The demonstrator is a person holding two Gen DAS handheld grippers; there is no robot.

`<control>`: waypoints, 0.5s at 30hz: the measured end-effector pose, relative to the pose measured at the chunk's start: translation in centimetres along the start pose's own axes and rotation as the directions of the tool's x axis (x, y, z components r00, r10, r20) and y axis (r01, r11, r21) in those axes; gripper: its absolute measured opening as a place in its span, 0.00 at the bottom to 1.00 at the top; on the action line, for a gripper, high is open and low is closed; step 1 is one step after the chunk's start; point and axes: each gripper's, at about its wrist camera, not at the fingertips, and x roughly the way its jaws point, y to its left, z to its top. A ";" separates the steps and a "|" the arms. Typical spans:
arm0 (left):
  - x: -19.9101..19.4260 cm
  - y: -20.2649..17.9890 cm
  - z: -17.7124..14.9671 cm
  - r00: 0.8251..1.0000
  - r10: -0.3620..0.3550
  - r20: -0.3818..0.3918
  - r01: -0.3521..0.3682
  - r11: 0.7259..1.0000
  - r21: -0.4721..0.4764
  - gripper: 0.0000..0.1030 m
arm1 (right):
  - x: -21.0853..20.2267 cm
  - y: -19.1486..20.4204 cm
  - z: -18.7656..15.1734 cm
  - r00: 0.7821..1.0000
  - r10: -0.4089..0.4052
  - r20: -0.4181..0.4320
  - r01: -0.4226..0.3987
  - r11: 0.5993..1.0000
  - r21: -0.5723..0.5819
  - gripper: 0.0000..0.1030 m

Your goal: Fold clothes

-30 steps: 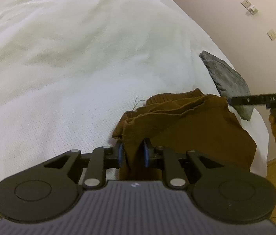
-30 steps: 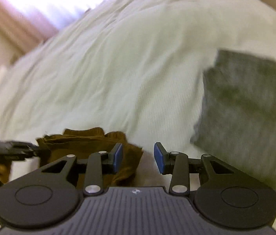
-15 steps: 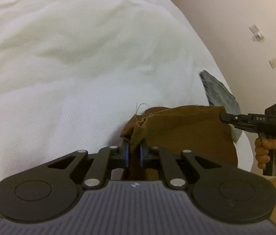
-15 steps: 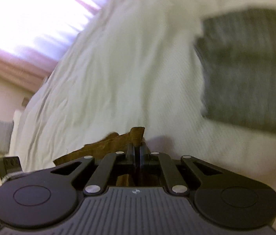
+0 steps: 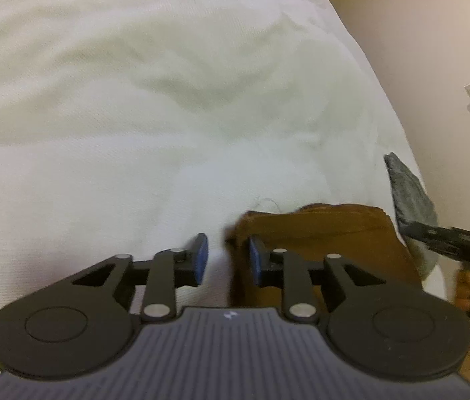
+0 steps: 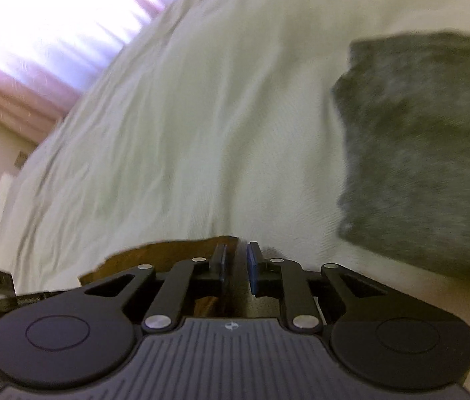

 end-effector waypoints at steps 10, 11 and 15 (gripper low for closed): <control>-4.7 -8.9 -7.8 1.000 0.003 0.012 -0.009 0.801 0.598 0.21 | -6.1 10.0 -10.6 0.997 -0.034 -0.073 -0.010 0.846 -0.534 0.24; -4.0 -9.9 -9.1 1.000 -0.007 -0.020 0.019 0.769 0.639 0.21 | -5.6 11.0 -11.8 0.995 -0.026 -0.096 -0.035 0.816 -0.578 0.23; -0.2 -11.7 -12.9 0.994 0.037 -0.104 0.053 0.667 0.743 0.18 | -2.5 12.9 -14.9 0.990 -0.031 -0.138 -0.071 0.734 -0.676 0.19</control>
